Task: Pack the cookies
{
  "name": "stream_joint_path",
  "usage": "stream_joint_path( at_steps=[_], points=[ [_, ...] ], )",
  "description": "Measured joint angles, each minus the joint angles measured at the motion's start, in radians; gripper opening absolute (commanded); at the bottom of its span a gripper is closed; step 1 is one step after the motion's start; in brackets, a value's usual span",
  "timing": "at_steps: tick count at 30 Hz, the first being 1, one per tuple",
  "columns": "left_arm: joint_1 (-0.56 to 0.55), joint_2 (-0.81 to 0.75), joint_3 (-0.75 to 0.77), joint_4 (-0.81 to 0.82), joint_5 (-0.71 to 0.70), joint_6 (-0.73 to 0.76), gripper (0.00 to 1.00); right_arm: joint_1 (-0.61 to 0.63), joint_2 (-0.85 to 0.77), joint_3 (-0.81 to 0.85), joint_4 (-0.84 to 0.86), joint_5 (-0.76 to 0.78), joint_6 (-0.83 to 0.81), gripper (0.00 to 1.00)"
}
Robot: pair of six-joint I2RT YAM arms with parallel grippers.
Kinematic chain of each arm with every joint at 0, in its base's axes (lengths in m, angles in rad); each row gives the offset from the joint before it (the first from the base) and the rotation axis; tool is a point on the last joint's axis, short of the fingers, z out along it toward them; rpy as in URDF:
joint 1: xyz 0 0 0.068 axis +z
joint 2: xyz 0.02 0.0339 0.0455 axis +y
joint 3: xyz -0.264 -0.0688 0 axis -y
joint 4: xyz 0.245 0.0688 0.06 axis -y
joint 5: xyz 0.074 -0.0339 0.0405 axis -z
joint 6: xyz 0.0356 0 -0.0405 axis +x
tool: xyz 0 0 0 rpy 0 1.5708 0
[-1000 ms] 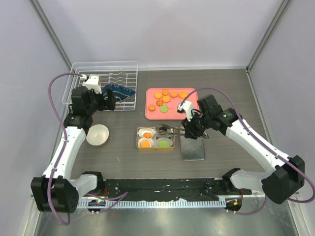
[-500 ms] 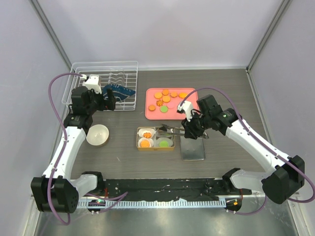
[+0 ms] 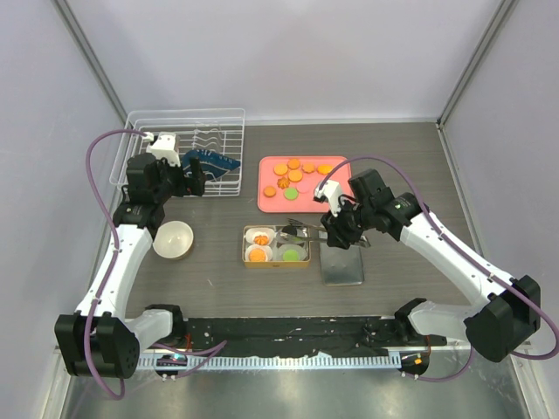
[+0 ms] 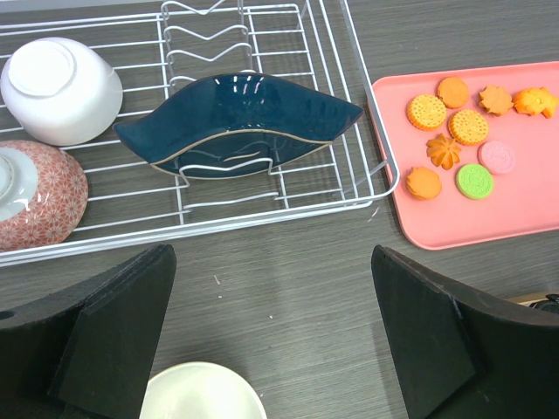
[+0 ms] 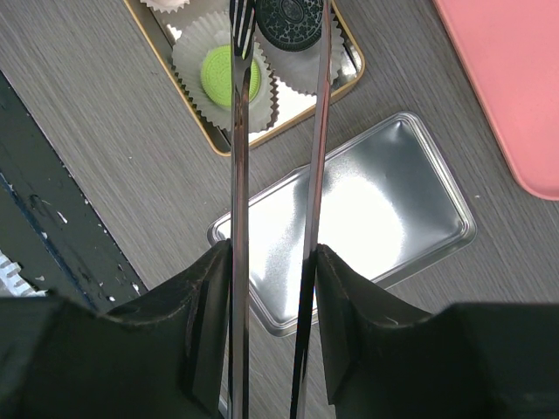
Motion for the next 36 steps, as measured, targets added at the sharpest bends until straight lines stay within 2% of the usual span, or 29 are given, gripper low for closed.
stream_joint_path(
  at_steps=[36],
  points=[
    [0.0,0.0,0.0,0.0,0.0,0.0,1.0,0.013,-0.025,-0.003,-0.008,0.003,-0.003,0.45]
  ],
)
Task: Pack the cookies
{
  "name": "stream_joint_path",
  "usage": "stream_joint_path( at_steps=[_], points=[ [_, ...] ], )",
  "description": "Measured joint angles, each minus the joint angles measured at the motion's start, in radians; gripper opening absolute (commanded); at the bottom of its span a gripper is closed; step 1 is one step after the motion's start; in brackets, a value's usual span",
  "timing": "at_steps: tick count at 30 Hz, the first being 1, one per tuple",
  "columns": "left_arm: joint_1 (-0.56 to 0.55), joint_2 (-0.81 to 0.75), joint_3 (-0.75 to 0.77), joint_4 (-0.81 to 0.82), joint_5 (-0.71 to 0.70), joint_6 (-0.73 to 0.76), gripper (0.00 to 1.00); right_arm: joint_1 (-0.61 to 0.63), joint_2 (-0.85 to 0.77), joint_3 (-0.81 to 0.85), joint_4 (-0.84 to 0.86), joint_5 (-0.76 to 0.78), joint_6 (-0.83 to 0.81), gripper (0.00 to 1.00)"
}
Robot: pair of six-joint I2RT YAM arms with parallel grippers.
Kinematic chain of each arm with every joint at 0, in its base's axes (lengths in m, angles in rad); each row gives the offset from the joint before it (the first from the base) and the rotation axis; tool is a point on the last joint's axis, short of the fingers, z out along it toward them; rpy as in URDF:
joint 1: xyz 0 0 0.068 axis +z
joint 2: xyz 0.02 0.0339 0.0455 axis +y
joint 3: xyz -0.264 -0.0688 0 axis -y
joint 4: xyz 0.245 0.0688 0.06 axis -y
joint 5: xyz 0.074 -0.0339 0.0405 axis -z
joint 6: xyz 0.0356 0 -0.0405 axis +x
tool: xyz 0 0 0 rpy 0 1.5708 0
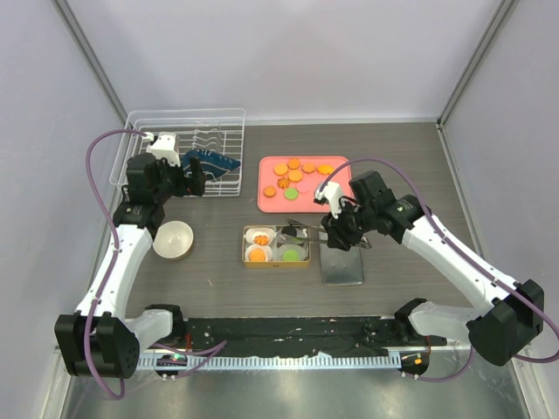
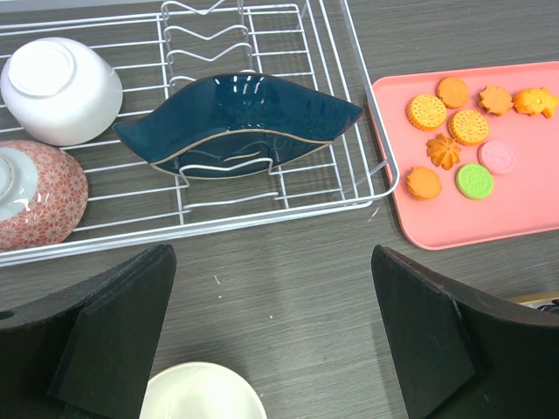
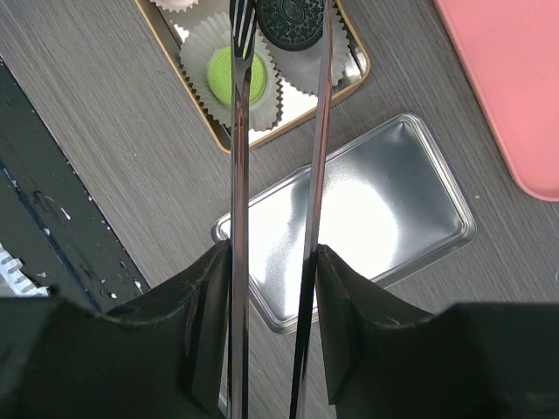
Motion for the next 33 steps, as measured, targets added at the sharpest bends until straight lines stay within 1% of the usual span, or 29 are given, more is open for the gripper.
stream_joint_path(
  at_steps=[20,25,33],
  points=[
    [0.0,0.0,0.0,0.0,0.0,0.0,1.0,0.007,0.0,-0.017,0.0,0.003,-0.008,0.46],
    [0.0,0.0,0.0,0.0,0.0,0.0,1.0,0.007,0.0,-0.017,0.001,0.009,-0.012,0.5],
    [0.0,0.0,0.0,0.0,0.0,0.0,1.0,0.007,0.0,-0.017,0.001,0.018,-0.014,0.52]
  ],
)
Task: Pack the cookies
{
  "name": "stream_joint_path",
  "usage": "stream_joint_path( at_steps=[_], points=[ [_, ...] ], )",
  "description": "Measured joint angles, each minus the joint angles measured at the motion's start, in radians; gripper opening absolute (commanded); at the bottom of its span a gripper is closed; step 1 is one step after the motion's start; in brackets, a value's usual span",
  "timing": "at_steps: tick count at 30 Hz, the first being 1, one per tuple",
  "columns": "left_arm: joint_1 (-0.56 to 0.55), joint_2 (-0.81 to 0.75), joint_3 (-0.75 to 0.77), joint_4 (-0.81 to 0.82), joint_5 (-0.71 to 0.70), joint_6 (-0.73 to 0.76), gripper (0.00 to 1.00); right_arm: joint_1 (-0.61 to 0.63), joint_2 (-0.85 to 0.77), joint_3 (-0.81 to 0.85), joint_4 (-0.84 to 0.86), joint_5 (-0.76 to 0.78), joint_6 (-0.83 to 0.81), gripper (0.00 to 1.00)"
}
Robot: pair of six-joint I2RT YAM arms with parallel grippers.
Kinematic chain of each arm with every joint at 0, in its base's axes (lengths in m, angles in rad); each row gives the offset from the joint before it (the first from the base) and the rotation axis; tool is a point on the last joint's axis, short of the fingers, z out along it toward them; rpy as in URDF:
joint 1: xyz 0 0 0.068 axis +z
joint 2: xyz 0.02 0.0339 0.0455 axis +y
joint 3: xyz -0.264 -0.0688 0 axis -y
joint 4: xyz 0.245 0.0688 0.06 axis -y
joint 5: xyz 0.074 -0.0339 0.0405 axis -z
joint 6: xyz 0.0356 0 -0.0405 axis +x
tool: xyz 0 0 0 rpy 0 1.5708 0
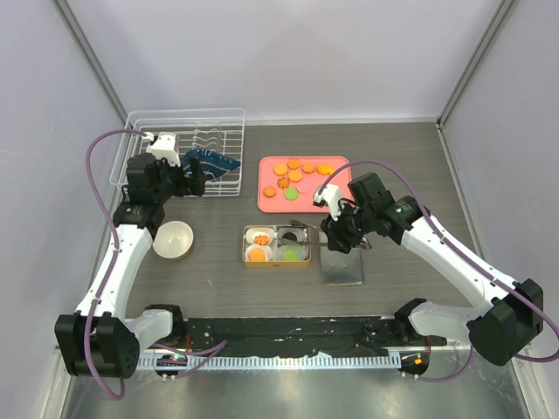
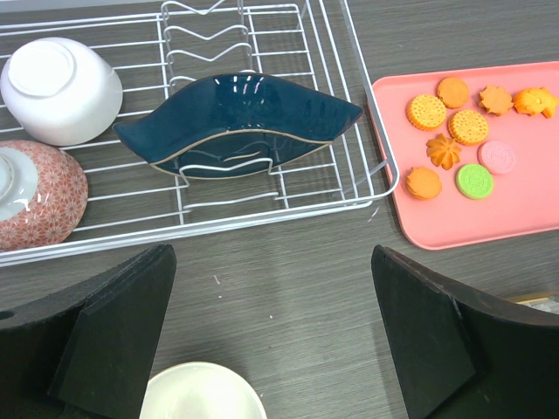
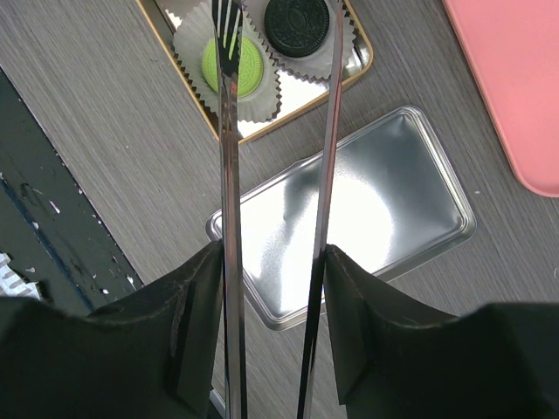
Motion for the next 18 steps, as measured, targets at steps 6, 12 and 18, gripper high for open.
stream_joint_path(
  at_steps=[6,12,18],
  points=[
    [0.0,0.0,0.0,0.0,0.0,0.0,1.0,0.001,0.0,0.0,0.0,0.0,0.0,0.52],
    [0.0,0.0,0.0,0.0,0.0,0.0,1.0,0.001,0.0,0.018,-0.004,0.019,0.001,0.52],
    [0.0,0.0,0.0,0.0,0.0,0.0,1.0,0.001,-0.012,0.079,0.0,0.088,0.007,0.51]
  ],
)
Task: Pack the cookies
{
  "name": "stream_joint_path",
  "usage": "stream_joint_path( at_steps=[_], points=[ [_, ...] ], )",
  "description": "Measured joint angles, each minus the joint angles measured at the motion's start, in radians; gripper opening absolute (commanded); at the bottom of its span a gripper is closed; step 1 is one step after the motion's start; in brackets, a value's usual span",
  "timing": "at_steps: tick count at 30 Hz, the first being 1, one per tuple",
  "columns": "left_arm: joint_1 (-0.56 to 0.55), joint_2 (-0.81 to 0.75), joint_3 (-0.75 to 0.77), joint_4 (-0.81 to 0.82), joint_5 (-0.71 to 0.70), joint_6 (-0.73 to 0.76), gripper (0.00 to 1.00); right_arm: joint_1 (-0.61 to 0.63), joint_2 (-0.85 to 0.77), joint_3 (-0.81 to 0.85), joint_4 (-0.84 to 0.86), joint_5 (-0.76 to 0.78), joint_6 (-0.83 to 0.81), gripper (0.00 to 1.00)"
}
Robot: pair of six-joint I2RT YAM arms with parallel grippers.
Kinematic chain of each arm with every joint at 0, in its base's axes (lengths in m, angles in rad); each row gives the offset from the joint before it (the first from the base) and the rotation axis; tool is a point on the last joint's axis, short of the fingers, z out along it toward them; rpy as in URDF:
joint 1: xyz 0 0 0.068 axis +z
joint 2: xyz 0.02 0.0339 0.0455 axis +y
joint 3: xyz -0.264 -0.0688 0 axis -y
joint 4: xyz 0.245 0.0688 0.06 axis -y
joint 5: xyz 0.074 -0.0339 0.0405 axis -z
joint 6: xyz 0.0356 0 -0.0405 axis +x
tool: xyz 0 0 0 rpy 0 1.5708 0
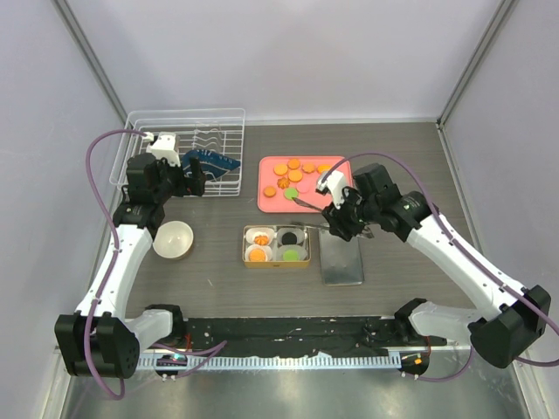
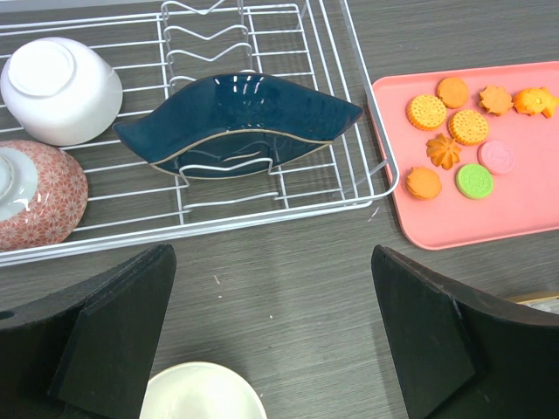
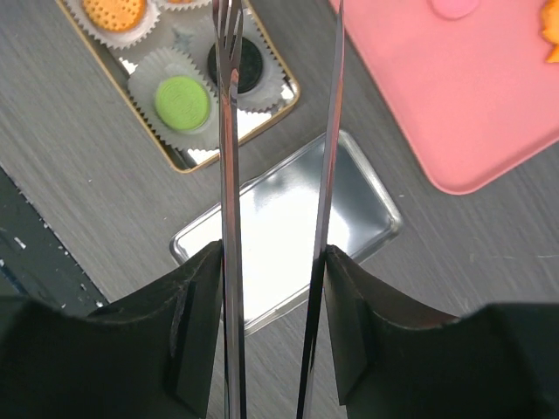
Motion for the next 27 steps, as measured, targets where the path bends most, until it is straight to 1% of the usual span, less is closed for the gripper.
stream_joint_path(
  at_steps=[8,14,16,20,27],
  points=[
    [0.0,-0.002,0.0,0.0,0.002,0.0,1.0,-0.005,-0.015,0.056,0.052,0.119,0.045,0.51],
    [0.0,-0.011,0.0,0.0,0.008,0.0,1.0,-0.057,-0.015,0.061,0.121,0.182,0.093,0.5],
    [0.0,-0.014,0.0,0.0,0.01,0.0,1.0,-0.102,-0.015,0.061,0.147,0.19,0.108,0.5],
    [0.0,-0.014,0.0,0.0,0.01,0.0,1.0,-0.23,-0.015,0.042,0.228,0.202,0.146,0.51],
    [0.0,-0.014,0.0,0.0,0.01,-0.003,1.0,-0.421,0.015,-0.067,0.409,0.237,0.204,0.5]
  ],
)
